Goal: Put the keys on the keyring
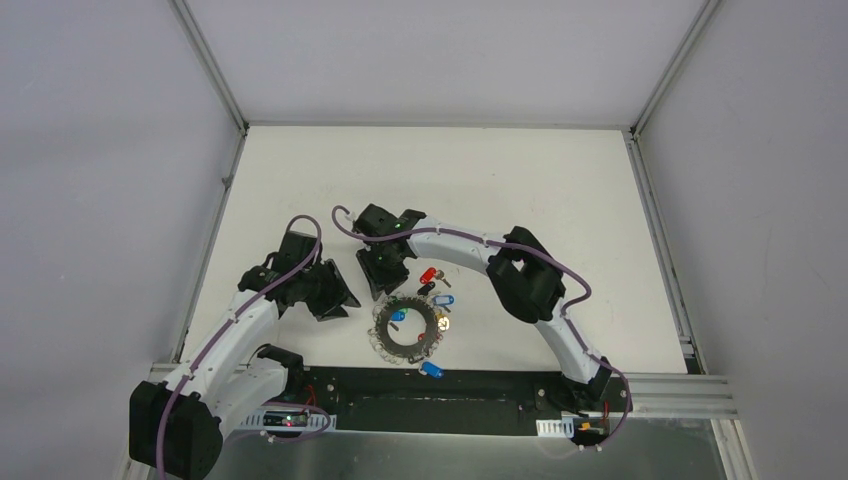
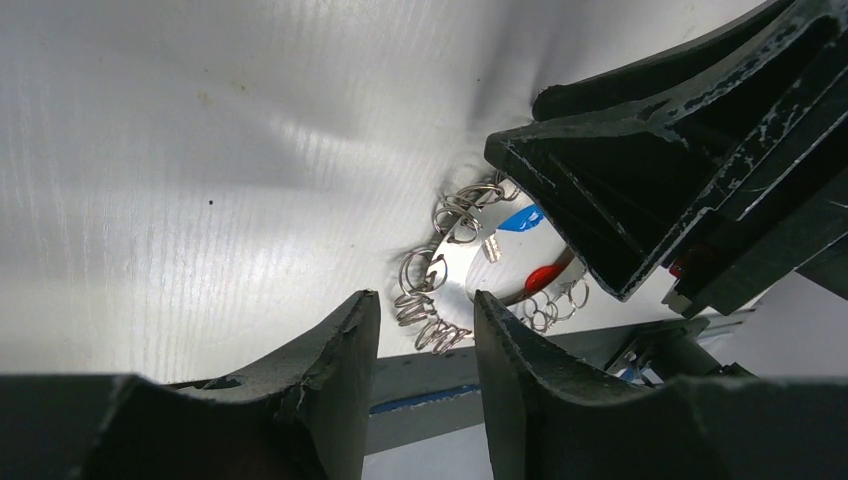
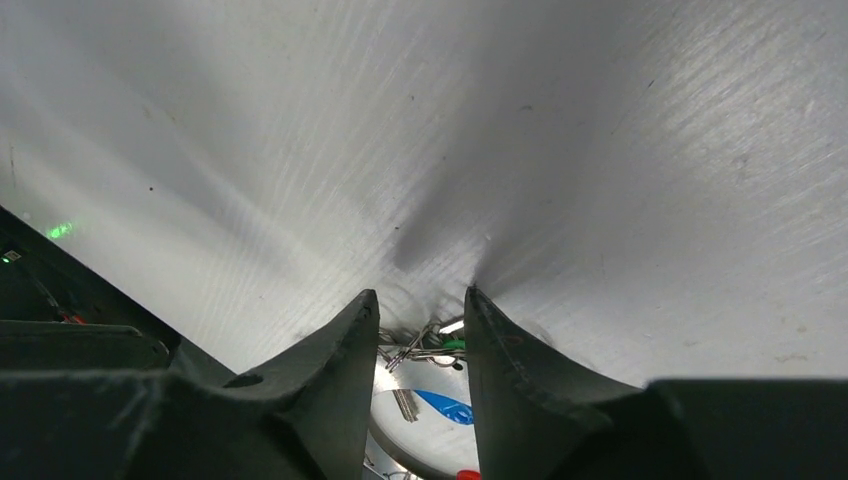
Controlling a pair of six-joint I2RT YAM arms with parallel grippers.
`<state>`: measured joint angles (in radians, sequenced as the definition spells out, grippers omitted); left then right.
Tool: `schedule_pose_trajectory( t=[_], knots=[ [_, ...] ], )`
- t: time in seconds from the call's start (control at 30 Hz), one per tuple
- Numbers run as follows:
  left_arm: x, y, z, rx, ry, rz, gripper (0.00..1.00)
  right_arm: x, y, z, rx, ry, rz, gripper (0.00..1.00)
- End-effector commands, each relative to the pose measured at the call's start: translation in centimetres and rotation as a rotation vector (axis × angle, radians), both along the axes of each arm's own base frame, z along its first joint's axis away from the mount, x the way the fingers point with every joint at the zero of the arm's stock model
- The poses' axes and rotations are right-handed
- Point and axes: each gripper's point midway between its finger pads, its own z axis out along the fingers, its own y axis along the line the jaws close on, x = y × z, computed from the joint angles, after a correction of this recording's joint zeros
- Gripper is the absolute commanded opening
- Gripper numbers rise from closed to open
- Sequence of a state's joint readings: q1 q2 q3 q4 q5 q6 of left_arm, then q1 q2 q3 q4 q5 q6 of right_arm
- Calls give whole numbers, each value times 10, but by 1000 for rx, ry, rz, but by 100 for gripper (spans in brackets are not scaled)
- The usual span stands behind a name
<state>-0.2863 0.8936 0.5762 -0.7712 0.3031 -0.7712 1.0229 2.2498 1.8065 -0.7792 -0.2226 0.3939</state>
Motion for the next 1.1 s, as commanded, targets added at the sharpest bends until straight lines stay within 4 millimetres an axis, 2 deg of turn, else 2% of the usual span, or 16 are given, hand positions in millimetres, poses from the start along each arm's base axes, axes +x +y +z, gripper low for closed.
schedule_pose_trajectory(
  t=[0.0, 0.2, 0.37, 0.53, 0.9, 1.07],
  knots=[
    [1, -3, 5, -32, -9, 13, 41, -6, -3, 16, 1, 1, 8, 40],
    [1, -3, 5, -32, -10, 13, 41, -14, -8, 25, 12, 18, 9, 40],
    [0, -4, 4, -39, -3, 20, 41, -17, -11, 32, 24, 12, 15, 33],
    [3, -6, 7, -49, -17, 17, 41, -20, -15, 38, 29, 16, 20, 31],
    [12, -20, 15, -91, -49, -94, 41, -28, -20, 58, 92, 7, 26, 44],
    [13, -21, 13, -90, -42, -98, 41, -28, -15, 59, 106, 16, 18, 41]
  ],
)
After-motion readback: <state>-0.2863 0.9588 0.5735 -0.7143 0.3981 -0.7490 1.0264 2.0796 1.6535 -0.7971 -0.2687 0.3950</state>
